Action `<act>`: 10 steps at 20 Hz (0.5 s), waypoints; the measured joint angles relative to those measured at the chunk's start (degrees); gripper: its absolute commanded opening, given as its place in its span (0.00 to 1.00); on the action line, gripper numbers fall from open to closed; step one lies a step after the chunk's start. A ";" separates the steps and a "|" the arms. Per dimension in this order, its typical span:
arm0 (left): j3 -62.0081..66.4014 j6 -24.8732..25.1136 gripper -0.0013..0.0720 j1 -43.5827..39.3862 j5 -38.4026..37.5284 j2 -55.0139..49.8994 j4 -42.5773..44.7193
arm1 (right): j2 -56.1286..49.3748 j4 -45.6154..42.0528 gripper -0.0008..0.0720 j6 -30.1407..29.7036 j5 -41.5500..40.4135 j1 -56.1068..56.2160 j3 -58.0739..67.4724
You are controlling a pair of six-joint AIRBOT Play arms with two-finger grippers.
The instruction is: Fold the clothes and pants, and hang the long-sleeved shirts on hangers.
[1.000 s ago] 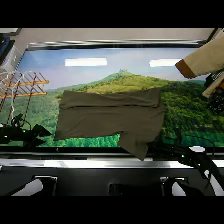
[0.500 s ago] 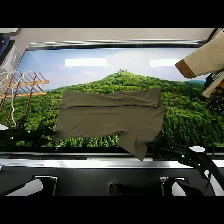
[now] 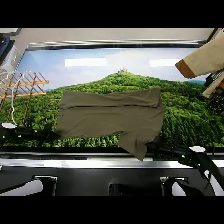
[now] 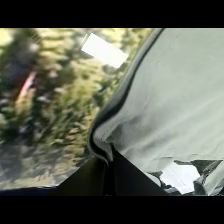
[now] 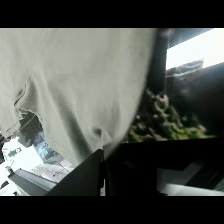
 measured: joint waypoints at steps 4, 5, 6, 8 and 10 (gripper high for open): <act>0.52 0.00 0.04 -0.35 0.44 0.76 0.63 | 0.92 0.00 0.05 -0.98 2.78 0.00 0.13; 0.72 0.00 0.04 -0.31 0.15 1.60 1.25 | 1.99 -0.04 0.05 -1.16 3.98 0.00 0.15; 0.90 -0.04 0.04 -0.17 -0.98 3.06 1.53 | 3.48 -0.15 0.05 -1.16 5.40 0.00 0.17; 1.11 -0.76 0.04 0.13 -3.61 7.21 2.89 | 8.20 -0.98 0.05 0.24 8.59 0.00 0.20; 1.22 -3.06 0.04 0.31 -6.56 12.96 5.57 | 14.95 -3.15 0.05 3.61 12.74 0.00 0.20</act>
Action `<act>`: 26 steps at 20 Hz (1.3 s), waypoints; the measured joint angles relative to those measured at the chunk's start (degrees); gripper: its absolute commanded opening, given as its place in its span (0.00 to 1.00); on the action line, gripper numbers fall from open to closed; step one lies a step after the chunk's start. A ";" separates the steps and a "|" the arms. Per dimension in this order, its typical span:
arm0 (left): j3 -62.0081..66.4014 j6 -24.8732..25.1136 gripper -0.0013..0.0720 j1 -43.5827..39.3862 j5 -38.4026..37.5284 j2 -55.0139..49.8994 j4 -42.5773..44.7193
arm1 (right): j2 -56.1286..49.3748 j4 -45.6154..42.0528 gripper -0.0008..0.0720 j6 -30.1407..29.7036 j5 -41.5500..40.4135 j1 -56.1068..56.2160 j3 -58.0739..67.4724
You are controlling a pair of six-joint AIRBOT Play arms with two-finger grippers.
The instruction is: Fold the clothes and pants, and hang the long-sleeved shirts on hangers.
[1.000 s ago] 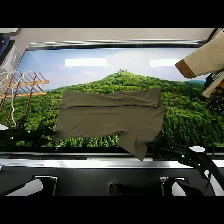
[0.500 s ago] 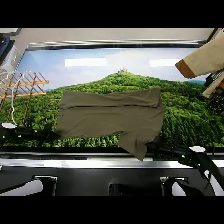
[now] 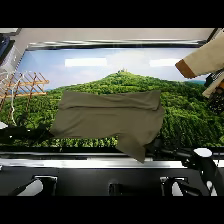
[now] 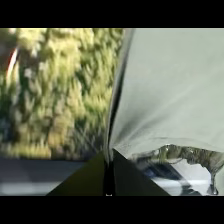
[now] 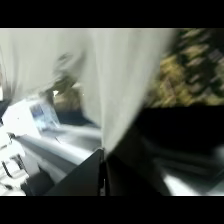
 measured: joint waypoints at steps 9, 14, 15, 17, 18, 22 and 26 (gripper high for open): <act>1.20 -7.78 0.04 0.11 -6.34 19.34 2.56 | 32.54 -10.54 0.05 22.34 14.91 0.00 5.16; 4.90 -7.23 0.04 -0.90 -0.24 14.56 -0.28 | 18.38 -11.32 0.05 16.24 4.52 0.00 10.78; 5.84 -6.82 0.04 -1.73 1.40 12.70 -0.50 | 13.51 -10.16 0.05 13.77 2.27 0.00 12.57; 7.63 -6.36 0.04 -4.09 5.16 8.72 -0.79 | 2.71 -6.95 0.05 8.50 -1.51 0.00 17.11; 8.52 -6.10 0.04 -5.51 7.13 6.69 -0.98 | -2.36 -5.42 0.05 6.25 -2.89 0.11 19.52; 13.33 -5.51 0.04 -11.47 15.34 -2.25 -1.16 | -19.23 -2.23 0.05 1.25 -8.96 4.48 29.88; 21.11 -4.92 0.04 -14.91 19.37 -12.26 -1.11 | -28.74 -3.23 0.05 2.99 -15.89 8.87 37.42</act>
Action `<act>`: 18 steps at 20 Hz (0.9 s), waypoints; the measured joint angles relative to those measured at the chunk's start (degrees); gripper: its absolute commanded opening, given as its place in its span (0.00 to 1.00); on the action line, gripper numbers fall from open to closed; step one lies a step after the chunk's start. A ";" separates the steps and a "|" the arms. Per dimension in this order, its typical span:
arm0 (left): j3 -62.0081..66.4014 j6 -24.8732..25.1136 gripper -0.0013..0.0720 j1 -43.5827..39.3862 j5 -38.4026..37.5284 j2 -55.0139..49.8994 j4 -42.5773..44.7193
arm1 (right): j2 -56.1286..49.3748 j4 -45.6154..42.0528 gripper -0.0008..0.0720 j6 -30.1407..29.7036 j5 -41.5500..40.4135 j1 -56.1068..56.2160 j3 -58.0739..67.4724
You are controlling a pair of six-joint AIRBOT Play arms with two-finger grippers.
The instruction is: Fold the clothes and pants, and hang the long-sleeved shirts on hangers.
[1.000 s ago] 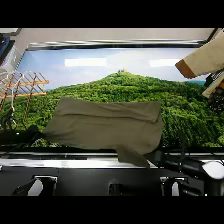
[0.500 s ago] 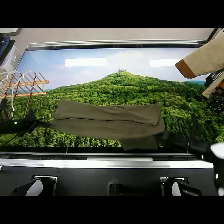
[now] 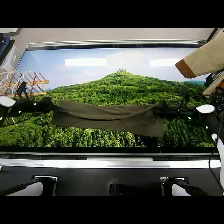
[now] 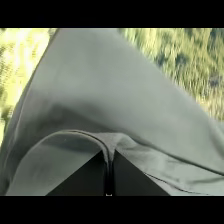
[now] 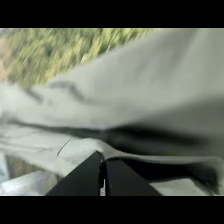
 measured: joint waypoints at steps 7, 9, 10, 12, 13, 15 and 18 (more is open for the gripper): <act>14.36 0.42 0.04 -1.64 0.31 -13.22 1.44 | -4.90 -5.33 0.05 5.01 -4.92 1.57 5.05; 16.17 0.44 0.04 -2.05 -0.31 -15.65 3.08 | -5.29 -6.27 0.05 6.01 -6.43 1.66 5.35; 16.74 0.42 0.04 -2.25 -0.52 -16.70 3.93 | -5.66 -6.56 0.05 6.45 -7.06 1.68 5.44; 17.42 0.44 0.04 -2.64 -0.57 -18.36 5.01 | -6.84 -6.95 0.05 7.06 -7.91 1.70 5.53; 17.62 0.42 0.04 -2.80 -0.46 -19.02 5.35 | -7.58 -7.02 0.05 7.37 -8.02 1.70 5.57; 17.90 0.42 0.06 -3.21 -0.24 -20.17 5.90 | -9.27 -7.15 0.06 7.61 -8.07 1.70 5.60; 18.10 0.44 0.48 -3.72 0.26 -20.90 6.27 | -10.71 -7.04 0.38 7.96 -8.02 1.68 5.62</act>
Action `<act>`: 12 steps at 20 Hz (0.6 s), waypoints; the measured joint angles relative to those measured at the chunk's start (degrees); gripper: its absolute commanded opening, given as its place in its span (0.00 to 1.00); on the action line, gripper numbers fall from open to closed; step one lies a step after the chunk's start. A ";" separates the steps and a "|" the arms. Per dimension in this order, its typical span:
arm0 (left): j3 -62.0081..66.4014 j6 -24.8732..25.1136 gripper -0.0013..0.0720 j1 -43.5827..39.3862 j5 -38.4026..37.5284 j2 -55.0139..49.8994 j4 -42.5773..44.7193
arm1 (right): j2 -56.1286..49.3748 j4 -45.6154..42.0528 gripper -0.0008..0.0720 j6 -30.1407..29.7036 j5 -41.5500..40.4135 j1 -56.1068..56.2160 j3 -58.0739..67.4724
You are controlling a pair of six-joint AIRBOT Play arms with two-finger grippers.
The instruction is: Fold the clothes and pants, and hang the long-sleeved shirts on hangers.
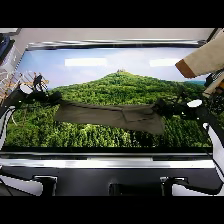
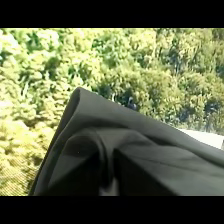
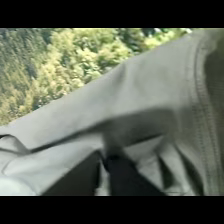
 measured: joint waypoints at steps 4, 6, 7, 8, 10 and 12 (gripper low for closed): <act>1.14 -0.02 0.76 -0.15 0.09 1.44 0.52 | 0.46 1.70 0.75 0.02 4.46 -1.97 1.38; 2.80 -0.02 0.76 -0.11 -1.22 3.28 1.88 | 1.77 2.10 0.76 -0.76 10.54 -5.46 3.43; 3.78 -0.02 0.77 -0.11 -2.38 4.48 2.97 | 2.49 2.19 0.76 -1.55 13.77 -8.00 4.50; 4.70 -0.31 0.91 -0.09 -3.67 5.68 4.28 | 3.04 1.95 0.78 -2.27 16.41 -10.58 5.29; 6.36 -1.88 1.00 -0.09 -6.45 8.52 7.17 | 3.26 0.44 0.96 -3.85 20.87 -16.00 6.27; 7.26 -3.50 1.00 -0.11 -9.35 11.41 9.88 | 1.86 -0.24 0.96 -5.70 23.82 -20.00 6.69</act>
